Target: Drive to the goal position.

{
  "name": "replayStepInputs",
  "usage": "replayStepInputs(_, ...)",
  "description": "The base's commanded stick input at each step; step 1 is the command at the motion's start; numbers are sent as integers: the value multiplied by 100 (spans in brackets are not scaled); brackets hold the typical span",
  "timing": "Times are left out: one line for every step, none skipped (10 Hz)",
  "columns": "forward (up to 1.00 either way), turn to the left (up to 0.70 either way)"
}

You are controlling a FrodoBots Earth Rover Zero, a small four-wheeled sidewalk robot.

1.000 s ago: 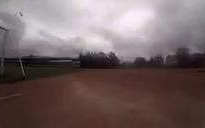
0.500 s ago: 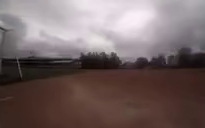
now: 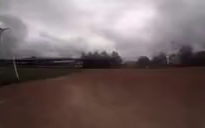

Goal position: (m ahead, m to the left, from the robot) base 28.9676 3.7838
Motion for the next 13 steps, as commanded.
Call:
replayStepInputs(70, 0)
replayStepInputs(70, 0)
replayStepInputs(70, 0)
replayStepInputs(70, 0)
replayStepInputs(70, 0)
replayStepInputs(70, 0)
replayStepInputs(70, 0)
replayStepInputs(70, 0)
replayStepInputs(70, 0)
replayStepInputs(70, 0)
replayStepInputs(70, 0)
replayStepInputs(70, 0)
replayStepInputs(70, 0)
